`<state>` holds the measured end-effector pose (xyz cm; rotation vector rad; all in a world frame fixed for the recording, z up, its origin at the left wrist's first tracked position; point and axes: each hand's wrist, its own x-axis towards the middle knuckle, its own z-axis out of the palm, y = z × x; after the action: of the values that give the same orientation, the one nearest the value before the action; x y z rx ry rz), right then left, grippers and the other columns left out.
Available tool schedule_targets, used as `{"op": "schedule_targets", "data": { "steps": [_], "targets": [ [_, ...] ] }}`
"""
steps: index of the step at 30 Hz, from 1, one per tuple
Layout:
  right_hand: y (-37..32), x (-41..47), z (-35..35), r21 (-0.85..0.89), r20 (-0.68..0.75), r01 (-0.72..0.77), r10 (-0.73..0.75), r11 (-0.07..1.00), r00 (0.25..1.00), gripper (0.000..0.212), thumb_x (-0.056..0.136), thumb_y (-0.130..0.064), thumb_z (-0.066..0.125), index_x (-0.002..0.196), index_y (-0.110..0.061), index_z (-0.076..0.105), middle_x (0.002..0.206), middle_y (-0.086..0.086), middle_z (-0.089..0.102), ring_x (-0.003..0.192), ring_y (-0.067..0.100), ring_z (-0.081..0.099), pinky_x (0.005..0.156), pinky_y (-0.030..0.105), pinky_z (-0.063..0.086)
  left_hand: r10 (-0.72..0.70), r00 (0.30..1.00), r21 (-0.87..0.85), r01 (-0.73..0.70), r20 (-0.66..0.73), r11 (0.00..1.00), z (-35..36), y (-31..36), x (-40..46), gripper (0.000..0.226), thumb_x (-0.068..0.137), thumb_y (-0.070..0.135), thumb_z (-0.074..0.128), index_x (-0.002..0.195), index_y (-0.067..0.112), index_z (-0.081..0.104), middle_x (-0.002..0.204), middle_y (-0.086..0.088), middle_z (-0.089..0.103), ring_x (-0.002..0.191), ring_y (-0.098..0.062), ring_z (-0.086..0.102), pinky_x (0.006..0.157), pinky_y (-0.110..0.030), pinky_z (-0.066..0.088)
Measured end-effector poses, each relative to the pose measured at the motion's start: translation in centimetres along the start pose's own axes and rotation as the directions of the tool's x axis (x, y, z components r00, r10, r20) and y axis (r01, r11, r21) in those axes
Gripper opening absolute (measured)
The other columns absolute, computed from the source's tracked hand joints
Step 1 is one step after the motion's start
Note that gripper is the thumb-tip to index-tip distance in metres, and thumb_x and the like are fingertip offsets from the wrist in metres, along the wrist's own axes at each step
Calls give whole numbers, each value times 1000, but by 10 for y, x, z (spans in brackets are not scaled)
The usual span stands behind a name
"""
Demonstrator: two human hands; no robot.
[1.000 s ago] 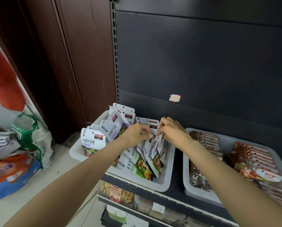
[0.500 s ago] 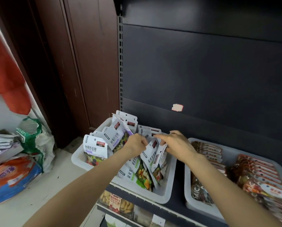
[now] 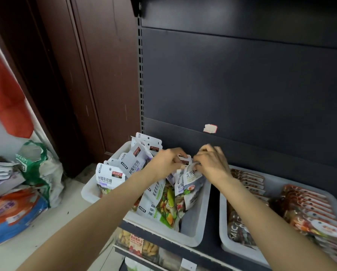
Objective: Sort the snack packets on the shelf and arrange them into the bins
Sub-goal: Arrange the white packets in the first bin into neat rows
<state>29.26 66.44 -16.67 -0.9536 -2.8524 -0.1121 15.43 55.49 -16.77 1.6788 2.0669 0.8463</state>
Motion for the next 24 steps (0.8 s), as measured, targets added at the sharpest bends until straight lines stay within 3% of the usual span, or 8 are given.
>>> {"op": "schedule_targets", "data": {
  "steps": [3, 6, 10, 14, 19, 22, 24],
  "targets": [
    [8, -7, 7, -25, 115, -87, 89, 996, 989, 23, 96, -24, 47, 110, -25, 65, 128, -1, 57, 127, 20, 41, 106, 28, 25, -126, 992, 151, 120, 26, 981, -4, -18, -1, 23, 95, 19, 53, 116, 12, 61, 115, -5, 64, 102, -22, 62, 89, -32, 50],
    [12, -11, 6, 17, 132, -121, 118, 992, 984, 20, 98, -21, 42, 94, -22, 62, 110, 4, 64, 119, 25, 46, 93, 28, 33, -220, 975, 341, 196, 31, 919, -11, -35, -4, 27, 91, 24, 59, 113, 8, 60, 119, -10, 59, 104, -28, 57, 91, -36, 48],
    [5, -6, 14, 22, 193, -47, 42, 999, 980, 28, 100, -23, 42, 112, -30, 65, 117, -3, 59, 111, 21, 50, 98, 29, 29, -284, 956, 508, 206, 80, 836, -11, -36, -5, 40, 86, 27, 66, 120, 9, 57, 123, -12, 56, 116, -29, 51, 99, -37, 44],
    [1, -1, 21, 91, 247, 31, -53, 995, 968, 25, 96, -29, 50, 116, -34, 64, 121, -8, 54, 120, 13, 43, 109, 33, 20, -293, 951, 560, 193, 93, 805, -8, -38, 0, 42, 88, 30, 63, 124, 11, 53, 125, -10, 55, 119, -28, 49, 97, -37, 44],
    [3, 2, 16, 53, 228, 64, -74, 997, 971, 23, 96, -32, 47, 107, -34, 68, 119, -12, 60, 116, 8, 48, 110, 27, 14, -292, 954, 647, 177, 74, 742, -3, -33, 18, 33, 93, 19, 55, 125, 11, 51, 125, -11, 55, 115, -29, 55, 90, -37, 47],
    [6, 4, 13, 52, 214, 30, -41, 998, 976, 24, 96, -31, 47, 106, -34, 68, 116, -11, 62, 113, 8, 51, 109, 27, 15, -237, 962, 654, 94, 134, 751, 6, -31, 38, 42, 94, 28, 55, 132, 12, 47, 130, -11, 54, 121, -28, 50, 98, -37, 41],
    [5, 5, 12, 43, 213, 23, -32, 999, 976, 24, 97, -30, 46, 107, -34, 68, 116, -11, 62, 114, 8, 51, 109, 28, 14, -275, 949, 619, 124, 154, 776, 13, -35, 47, 51, 93, 32, 56, 138, 13, 40, 136, -11, 49, 126, -28, 46, 102, -38, 38]
  ]
}}
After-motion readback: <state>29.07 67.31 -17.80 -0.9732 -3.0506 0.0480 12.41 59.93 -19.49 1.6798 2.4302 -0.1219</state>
